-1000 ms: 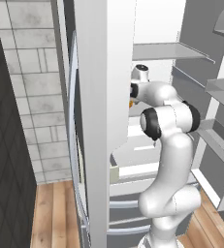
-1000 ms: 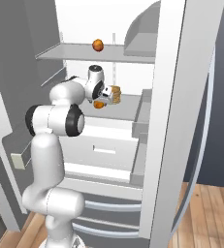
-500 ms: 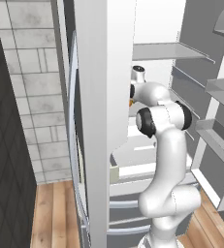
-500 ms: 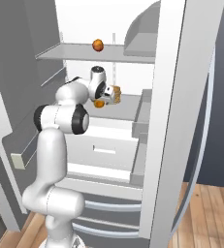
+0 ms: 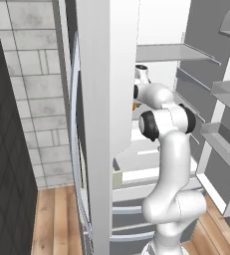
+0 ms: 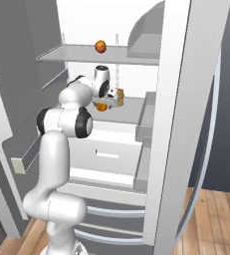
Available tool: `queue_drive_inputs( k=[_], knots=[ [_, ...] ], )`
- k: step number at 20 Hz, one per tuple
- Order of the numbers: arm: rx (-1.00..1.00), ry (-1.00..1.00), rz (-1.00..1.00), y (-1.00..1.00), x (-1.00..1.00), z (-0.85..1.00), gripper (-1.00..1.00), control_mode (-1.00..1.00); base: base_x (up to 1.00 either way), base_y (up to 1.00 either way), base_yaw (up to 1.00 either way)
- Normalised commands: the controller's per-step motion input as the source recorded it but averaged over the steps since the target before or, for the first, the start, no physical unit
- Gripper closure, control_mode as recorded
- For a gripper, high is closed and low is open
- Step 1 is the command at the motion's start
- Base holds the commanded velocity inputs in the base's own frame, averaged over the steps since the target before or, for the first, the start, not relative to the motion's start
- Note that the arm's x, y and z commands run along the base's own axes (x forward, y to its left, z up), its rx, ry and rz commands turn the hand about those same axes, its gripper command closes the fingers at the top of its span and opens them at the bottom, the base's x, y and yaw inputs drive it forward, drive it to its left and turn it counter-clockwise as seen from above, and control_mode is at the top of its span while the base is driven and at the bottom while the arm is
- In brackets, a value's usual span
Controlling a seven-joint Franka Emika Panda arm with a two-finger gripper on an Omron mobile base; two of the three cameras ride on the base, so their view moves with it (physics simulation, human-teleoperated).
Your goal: Pick up the orange and peach from the fridge and place one fruit on each plate on the dining counter.
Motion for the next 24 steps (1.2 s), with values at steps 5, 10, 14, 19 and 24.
queue_drive_inputs(
  k=[5,10,14,19,24],
  knots=[
    [0.0,0.01,0.0,0.04,0.0,-0.18,-1.0,-1.0,0.0,0.0,0.0],
    [0.0,0.0,0.0,0.01,-0.25,-0.12,-1.0,-1.0,0.0,0.0,0.0],
    [0.0,0.0,0.0,0.11,-0.29,-0.02,-1.0,-1.0,0.0,0.0,0.0],
    [0.0,0.0,0.0,0.15,-0.12,-0.11,-1.0,-1.0,0.0,0.0,0.0],
    [0.0,0.0,0.0,0.03,0.0,-0.42,-1.0,-1.0,0.0,0.0,0.0]
  ],
)
